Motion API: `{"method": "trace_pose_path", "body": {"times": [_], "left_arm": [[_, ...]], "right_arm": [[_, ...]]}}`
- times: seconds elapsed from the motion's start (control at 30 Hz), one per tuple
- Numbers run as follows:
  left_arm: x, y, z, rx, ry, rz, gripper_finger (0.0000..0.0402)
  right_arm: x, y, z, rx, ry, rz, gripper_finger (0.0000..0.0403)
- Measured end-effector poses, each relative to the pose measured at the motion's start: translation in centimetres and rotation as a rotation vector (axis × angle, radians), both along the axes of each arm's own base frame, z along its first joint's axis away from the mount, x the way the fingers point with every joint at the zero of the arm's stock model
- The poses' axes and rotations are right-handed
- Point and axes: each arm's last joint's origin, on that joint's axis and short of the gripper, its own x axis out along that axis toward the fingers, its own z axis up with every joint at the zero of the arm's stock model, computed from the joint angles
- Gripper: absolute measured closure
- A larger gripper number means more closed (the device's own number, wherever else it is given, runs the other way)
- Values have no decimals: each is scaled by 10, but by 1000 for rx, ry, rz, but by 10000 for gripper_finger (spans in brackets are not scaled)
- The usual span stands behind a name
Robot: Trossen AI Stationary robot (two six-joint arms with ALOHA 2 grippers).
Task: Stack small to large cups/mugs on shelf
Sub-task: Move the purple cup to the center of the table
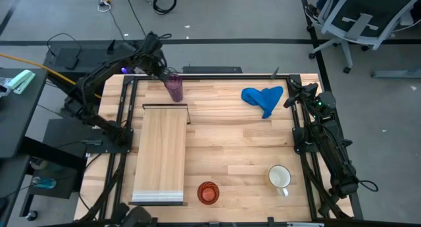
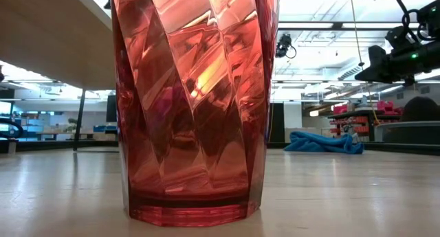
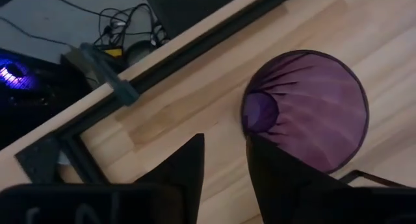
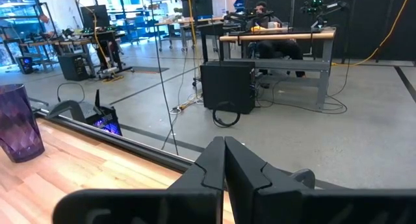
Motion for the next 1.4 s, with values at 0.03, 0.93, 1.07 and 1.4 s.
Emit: {"method": "trace_pose_path", "body": {"times": [0.03, 0.93, 1.07, 1.4], "left_arm": [[1, 1, -2, -5, 7, -7, 269], [30, 33, -54, -92, 46, -33, 220], [29, 34, -54, -89, 47, -34, 234], [26, 29, -55, -136, 84, -34, 312]], "right_arm": [[0, 0, 0, 0, 0, 0, 386], [0, 0, 0, 0, 0, -1, 386], [0, 0, 0, 0, 0, 0, 386], [0, 0, 0, 0, 0, -1, 386]]}}
